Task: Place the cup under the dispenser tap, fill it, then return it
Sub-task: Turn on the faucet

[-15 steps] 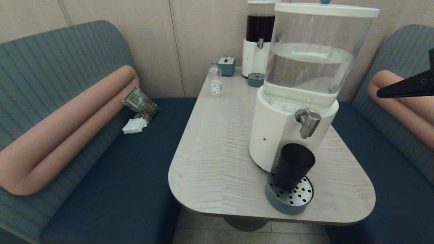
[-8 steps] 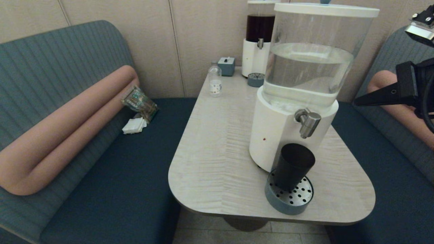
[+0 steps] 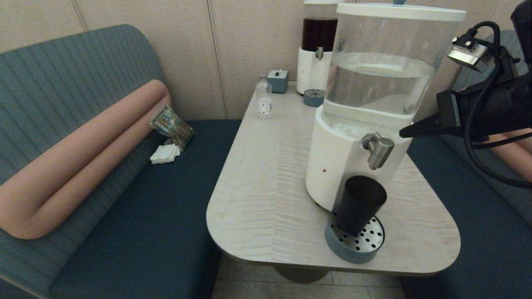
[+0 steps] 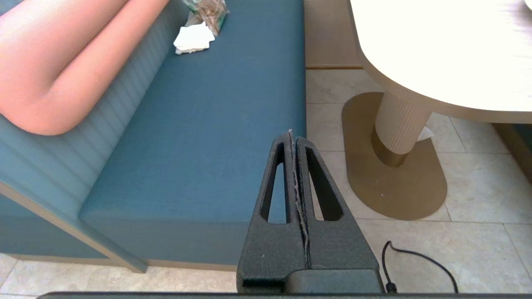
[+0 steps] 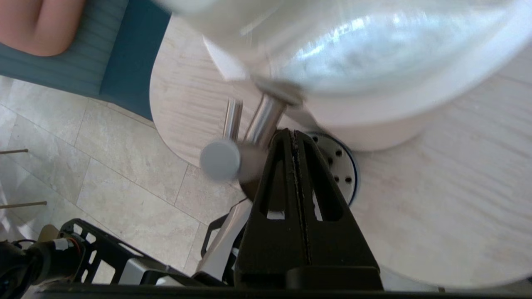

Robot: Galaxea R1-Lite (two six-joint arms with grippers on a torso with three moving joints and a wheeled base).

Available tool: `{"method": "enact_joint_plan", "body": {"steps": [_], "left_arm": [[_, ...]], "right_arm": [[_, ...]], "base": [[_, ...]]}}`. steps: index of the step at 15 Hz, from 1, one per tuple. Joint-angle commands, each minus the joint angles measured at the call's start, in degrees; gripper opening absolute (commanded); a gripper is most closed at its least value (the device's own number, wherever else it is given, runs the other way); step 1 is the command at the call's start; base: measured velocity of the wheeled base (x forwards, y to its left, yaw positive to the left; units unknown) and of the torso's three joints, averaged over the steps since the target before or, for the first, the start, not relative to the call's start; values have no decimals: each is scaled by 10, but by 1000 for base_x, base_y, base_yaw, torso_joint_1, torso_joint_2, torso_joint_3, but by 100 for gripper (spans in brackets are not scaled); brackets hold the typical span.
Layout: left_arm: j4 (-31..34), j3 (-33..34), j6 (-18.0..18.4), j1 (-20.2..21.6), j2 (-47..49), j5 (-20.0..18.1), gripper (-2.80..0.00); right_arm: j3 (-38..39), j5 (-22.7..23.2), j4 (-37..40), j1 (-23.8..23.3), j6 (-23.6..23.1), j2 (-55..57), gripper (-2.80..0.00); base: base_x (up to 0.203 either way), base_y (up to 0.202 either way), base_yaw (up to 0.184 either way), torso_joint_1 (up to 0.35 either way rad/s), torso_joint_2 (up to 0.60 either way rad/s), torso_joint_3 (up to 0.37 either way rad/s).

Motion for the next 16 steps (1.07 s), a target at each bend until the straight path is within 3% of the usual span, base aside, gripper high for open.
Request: {"method": "enact_joint_plan", "body": {"steps": [1, 16], "left_arm": [[0, 0, 0, 0, 1, 0, -280], [0, 0, 0, 0, 1, 0, -280]], "right_arm": [[-4, 1, -3, 4, 1, 22, -280], [-25, -2, -4, 45, 4, 52, -280]], "base": [[0, 0, 0, 0, 0, 0], [0, 0, 0, 0, 0, 0]]}}
